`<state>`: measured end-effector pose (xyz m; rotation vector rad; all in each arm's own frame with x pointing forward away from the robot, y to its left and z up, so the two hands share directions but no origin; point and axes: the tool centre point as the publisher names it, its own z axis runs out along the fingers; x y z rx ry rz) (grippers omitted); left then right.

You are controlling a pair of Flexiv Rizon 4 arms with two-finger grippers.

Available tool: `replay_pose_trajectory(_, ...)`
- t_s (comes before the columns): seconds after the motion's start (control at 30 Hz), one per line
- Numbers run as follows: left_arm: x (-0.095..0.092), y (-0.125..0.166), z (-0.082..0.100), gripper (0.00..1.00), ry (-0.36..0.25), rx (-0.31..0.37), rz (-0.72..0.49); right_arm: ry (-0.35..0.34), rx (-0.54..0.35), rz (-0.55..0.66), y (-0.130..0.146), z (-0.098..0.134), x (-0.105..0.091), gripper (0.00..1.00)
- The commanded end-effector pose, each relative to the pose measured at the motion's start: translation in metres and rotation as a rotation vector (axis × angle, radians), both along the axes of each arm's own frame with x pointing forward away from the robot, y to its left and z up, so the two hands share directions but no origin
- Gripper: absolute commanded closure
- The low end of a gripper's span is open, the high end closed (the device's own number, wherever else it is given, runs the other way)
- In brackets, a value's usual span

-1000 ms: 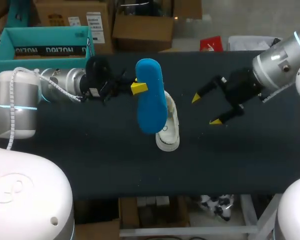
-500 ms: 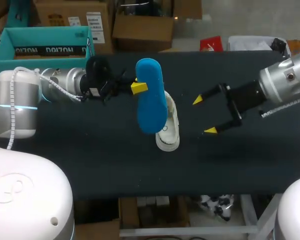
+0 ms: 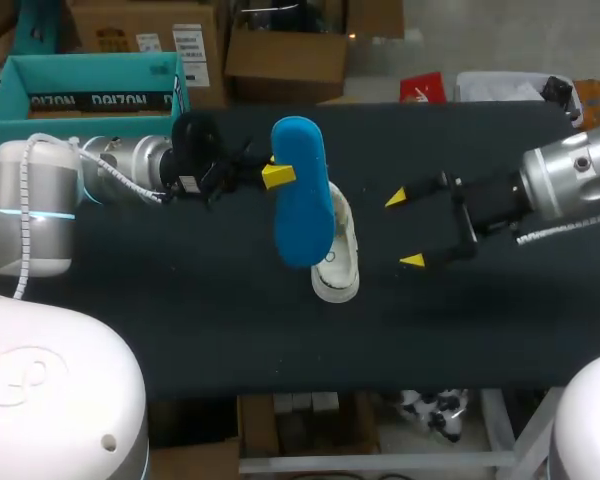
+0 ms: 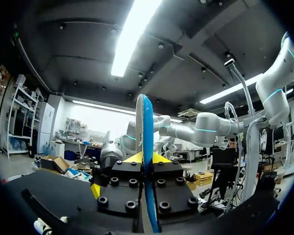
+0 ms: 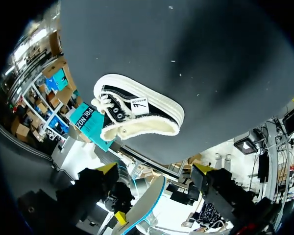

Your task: Open the shoe tongue, take the insole out of the shoe, put the insole back into the shoe, and pack the shoe into the shoebox

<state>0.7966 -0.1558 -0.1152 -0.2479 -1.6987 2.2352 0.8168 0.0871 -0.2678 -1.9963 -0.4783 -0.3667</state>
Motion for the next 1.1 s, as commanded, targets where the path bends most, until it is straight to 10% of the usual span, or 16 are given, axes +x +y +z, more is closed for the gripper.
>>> replay_pose_trajectory(0.03,0.0,0.0,-0.001,1.0,0.001,-0.003,0.0,0.031,0.069,-0.004,-0.003,-0.008,0.002,0.0)
replay_pose_trajectory(0.53,0.0,-0.001,-0.002,1.0,-0.004,-0.013,0.0,0.102,0.11,-0.066,-0.002,-0.007,0.003,0.0)
replay_pose_trajectory(1.1,-0.025,-0.022,-0.031,1.0,-0.49,-0.101,-0.079,0.209,0.235,-0.183,0.018,-0.007,0.003,0.0)
